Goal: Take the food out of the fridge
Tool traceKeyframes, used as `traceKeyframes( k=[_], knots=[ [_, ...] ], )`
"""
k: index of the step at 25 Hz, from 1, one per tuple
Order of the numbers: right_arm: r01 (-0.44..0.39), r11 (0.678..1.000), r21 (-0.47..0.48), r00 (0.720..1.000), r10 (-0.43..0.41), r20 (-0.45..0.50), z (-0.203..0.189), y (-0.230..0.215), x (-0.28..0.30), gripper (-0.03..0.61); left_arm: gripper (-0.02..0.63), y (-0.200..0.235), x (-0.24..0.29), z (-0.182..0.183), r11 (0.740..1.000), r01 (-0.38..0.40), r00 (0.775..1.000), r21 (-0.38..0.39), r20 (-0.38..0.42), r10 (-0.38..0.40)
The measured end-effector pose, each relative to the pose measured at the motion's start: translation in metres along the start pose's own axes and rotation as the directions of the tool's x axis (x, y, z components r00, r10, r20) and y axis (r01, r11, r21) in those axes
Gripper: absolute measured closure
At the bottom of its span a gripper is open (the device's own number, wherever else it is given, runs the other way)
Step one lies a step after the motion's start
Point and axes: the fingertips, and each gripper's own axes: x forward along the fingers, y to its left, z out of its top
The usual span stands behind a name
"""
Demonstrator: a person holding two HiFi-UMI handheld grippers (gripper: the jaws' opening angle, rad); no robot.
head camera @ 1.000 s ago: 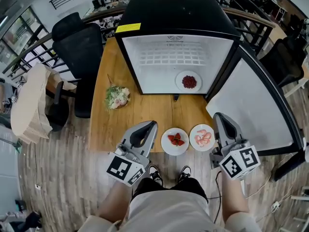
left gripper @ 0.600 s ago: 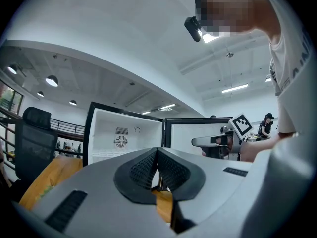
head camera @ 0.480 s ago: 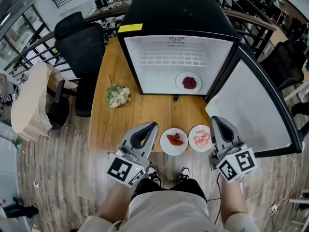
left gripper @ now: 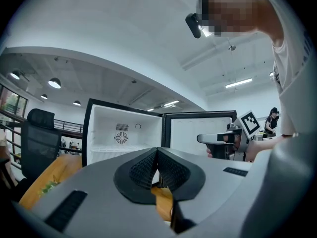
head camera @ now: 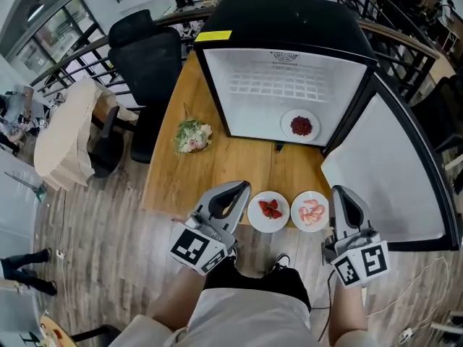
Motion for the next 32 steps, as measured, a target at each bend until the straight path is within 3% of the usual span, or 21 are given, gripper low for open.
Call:
traceKeyframes(
  k=[4,11,14,19,22,26,32],
  knots=[
    [0.005,1.000,-0.013,1.000,-0.005,-0.024,-0.011,0.003,0.001,0.558,0.606,-0.001,-0.003,0.002,0.999,0.035,0.999,0.032,0.006,-0.035],
    [0.154,0.987,0.046,0.988,-0.155,0.015,-0.029,0.030,0.021,0.558,0.606,0.056,-0.025,-0.015,0.990,0.129,0.991,0.053,0.010,-0.130],
    [0.237,0.968,0.077,0.971,-0.239,0.020,-0.042,0.056,0.038,0.558,0.606,0.094,-0.043,-0.024,0.982,0.186,0.983,0.038,-0.003,-0.186],
    [0.350,0.936,0.038,0.936,-0.350,0.016,-0.057,0.105,0.072,0.558,0.606,0.152,-0.065,-0.020,0.960,0.276,0.961,0.050,-0.001,-0.276],
    [0.403,0.913,0.053,0.914,-0.405,0.012,-0.063,0.129,0.086,0.558,0.606,0.175,-0.069,-0.020,0.938,0.345,0.938,0.044,0.007,-0.346],
    [0.440,0.872,0.216,0.892,-0.452,0.007,-0.067,0.135,0.096,0.558,0.606,0.182,-0.063,-0.016,0.910,0.414,0.910,0.006,0.012,-0.414],
    [0.443,0.769,0.461,0.872,-0.488,-0.025,-0.076,0.097,0.105,0.555,0.606,0.178,-0.049,-0.008,0.889,0.458,0.889,-0.019,0.005,-0.458]
  ],
)
